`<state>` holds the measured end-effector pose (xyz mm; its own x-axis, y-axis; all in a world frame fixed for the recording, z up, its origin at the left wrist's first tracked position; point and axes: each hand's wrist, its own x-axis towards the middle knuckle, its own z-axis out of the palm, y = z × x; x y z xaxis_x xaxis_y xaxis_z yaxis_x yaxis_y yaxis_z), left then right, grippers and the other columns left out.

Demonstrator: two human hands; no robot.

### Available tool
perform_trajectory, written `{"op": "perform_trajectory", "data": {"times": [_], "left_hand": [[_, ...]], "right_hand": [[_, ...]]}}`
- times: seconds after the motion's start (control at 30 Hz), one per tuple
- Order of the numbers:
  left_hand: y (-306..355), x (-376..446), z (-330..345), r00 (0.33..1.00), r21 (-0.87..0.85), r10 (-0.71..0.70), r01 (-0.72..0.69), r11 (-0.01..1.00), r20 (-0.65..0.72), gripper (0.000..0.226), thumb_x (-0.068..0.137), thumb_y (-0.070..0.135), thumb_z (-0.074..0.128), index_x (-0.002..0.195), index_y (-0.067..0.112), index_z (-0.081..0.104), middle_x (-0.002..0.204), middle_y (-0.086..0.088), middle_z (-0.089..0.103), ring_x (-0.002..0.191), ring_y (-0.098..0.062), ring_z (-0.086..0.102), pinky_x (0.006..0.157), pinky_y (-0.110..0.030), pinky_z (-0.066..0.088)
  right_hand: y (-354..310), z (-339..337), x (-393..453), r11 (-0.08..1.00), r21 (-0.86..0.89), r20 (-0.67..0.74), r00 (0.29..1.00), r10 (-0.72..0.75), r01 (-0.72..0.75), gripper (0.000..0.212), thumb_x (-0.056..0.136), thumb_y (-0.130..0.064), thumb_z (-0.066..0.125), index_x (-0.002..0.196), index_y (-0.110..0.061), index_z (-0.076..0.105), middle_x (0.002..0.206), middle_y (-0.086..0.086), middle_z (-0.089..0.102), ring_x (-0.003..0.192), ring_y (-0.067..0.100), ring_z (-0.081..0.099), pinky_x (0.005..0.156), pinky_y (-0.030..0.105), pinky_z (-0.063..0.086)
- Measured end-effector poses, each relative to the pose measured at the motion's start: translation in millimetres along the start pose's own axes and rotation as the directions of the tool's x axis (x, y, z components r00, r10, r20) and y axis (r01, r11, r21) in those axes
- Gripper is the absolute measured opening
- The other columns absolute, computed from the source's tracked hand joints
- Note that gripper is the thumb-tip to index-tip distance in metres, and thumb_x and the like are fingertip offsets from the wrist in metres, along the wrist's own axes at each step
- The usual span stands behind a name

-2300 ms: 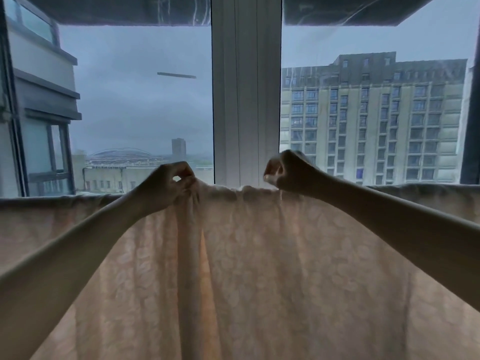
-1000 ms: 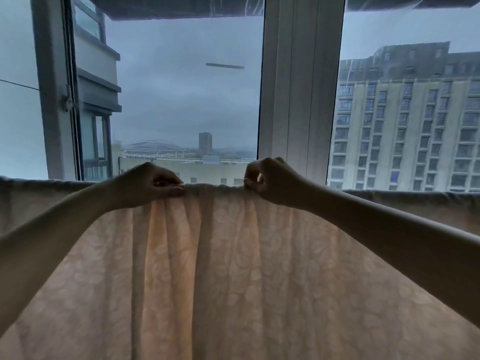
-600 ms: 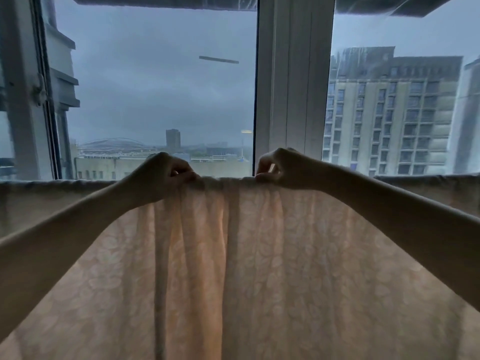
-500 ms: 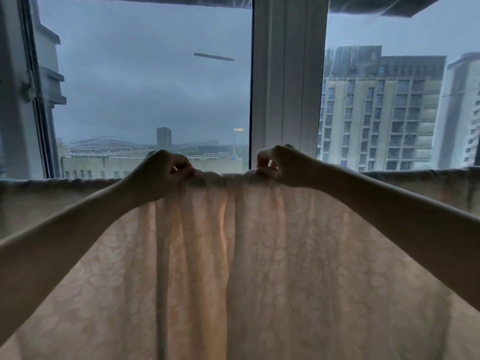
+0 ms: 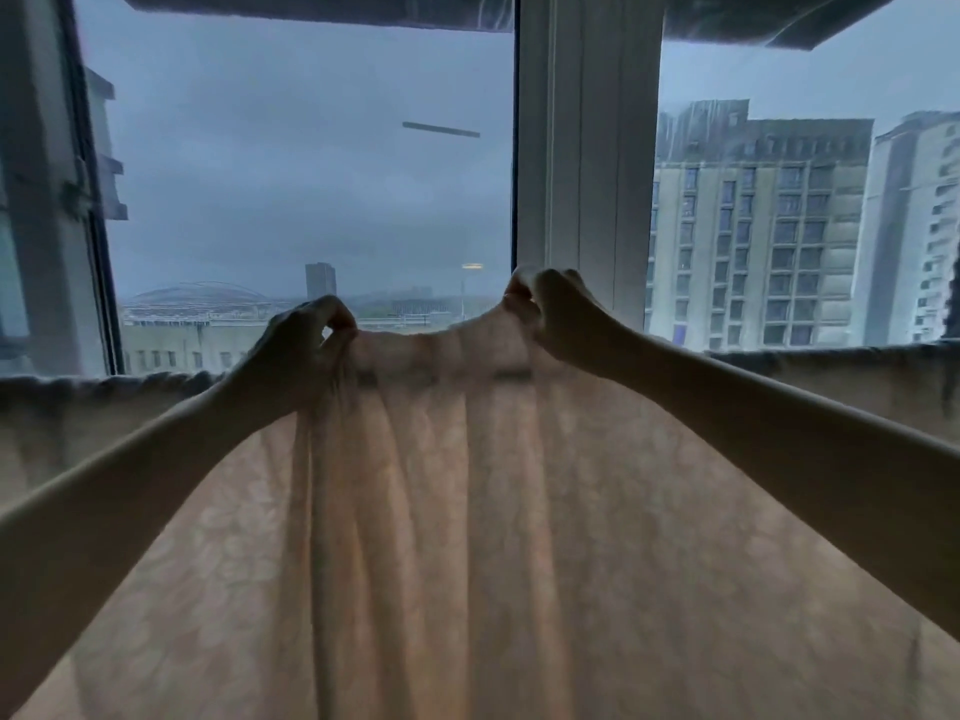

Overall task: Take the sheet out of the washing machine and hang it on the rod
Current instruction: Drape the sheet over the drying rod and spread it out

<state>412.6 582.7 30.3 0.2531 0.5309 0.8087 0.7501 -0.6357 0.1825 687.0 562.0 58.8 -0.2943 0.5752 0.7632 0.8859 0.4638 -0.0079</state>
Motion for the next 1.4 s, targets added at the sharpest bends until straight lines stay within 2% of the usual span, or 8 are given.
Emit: {"op": "perform_trajectory", "data": {"times": [0.13,0.3,0.43,0.63,0.9,1.07,1.27,1.4], "left_hand": [[-5,-3,-4,1.000,0.009,-0.004,0.004,1.000,0.022,0.010,0.095,0.009,0.051,0.099,0.005,0.059,0.096,-0.006,0.058,0.087,-0.018,0.050,0.075,-0.026,0.034],[-23,-11,-19,0.996,-0.008,-0.081,0.080,0.997,-0.025,0.008,0.096,0.011,0.051,0.099,0.011,0.058,0.097,-0.003,0.058,0.087,-0.020,0.055,0.076,-0.028,0.037],[-30,-16,-26,0.992,0.025,-0.092,0.090,0.996,0.092,0.011,0.095,0.013,0.054,0.089,0.022,0.057,0.088,0.002,0.061,0.074,-0.012,0.058,0.062,-0.018,0.038],[-24,-20,-42,0.948,-0.066,-0.085,0.111,0.992,0.307,0.007,0.088,0.037,0.060,0.091,0.032,0.063,0.093,0.015,0.062,0.080,-0.011,0.065,0.071,-0.032,0.053],[-44,-19,-37,0.991,0.092,-0.117,0.111,0.990,0.071,0.007,0.091,0.010,0.059,0.088,0.011,0.065,0.086,-0.002,0.063,0.078,-0.025,0.061,0.070,-0.029,0.038],[-53,-21,-42,0.985,0.072,-0.147,0.141,0.987,0.091,0.008,0.090,0.014,0.061,0.085,0.020,0.065,0.082,0.007,0.062,0.070,-0.012,0.059,0.068,-0.028,0.038],[-47,-21,-41,0.973,-0.019,-0.085,0.091,0.996,0.214,0.007,0.091,0.030,0.061,0.092,0.030,0.068,0.093,0.015,0.064,0.080,-0.007,0.063,0.068,-0.027,0.046],[-57,-25,-54,0.964,-0.046,-0.093,0.108,0.993,0.248,0.016,0.091,0.042,0.058,0.097,0.031,0.068,0.097,0.014,0.067,0.082,-0.009,0.067,0.074,-0.035,0.054]], "right_hand": [[-18,8,0,0.998,0.026,0.064,0.996,-0.058,0.057,0.009,0.095,-0.008,0.053,0.090,-0.003,0.058,0.077,0.004,0.056,0.067,0.012,0.051,0.056,0.017,0.036],[-29,12,12,0.990,0.127,-0.031,0.998,-0.053,0.056,0.013,0.094,-0.011,0.054,0.093,0.000,0.061,0.085,0.010,0.064,0.076,0.019,0.058,0.070,0.030,0.048],[-29,25,10,0.992,0.070,0.172,0.978,-0.118,0.108,0.015,0.094,-0.017,0.055,0.094,-0.005,0.062,0.089,0.011,0.066,0.078,0.020,0.063,0.076,0.039,0.054],[-39,28,13,0.979,0.139,0.059,0.986,-0.155,0.146,0.012,0.094,-0.017,0.055,0.093,-0.007,0.062,0.086,0.008,0.065,0.076,0.018,0.061,0.066,0.022,0.048],[-29,24,13,1.000,-0.014,0.101,0.995,0.002,-0.001,0.015,0.095,-0.017,0.049,0.082,-0.011,0.055,0.075,0.004,0.058,0.068,0.021,0.058,0.059,0.033,0.046],[-10,15,7,0.986,-0.142,0.241,0.963,0.124,-0.091,0.011,0.086,-0.010,0.053,0.082,-0.004,0.061,0.071,0.008,0.059,0.070,0.025,0.065,0.062,0.035,0.054],[-36,23,15,0.996,0.089,0.278,0.961,0.001,-0.027,0.015,0.089,-0.020,0.059,0.089,-0.005,0.065,0.086,0.010,0.067,0.079,0.024,0.065,0.077,0.042,0.056],[-59,37,18,0.983,0.181,0.336,0.938,-0.084,0.023,0.025,0.094,-0.029,0.055,0.097,-0.006,0.064,0.096,0.012,0.068,0.085,0.024,0.065,0.072,0.029,0.053]]}}
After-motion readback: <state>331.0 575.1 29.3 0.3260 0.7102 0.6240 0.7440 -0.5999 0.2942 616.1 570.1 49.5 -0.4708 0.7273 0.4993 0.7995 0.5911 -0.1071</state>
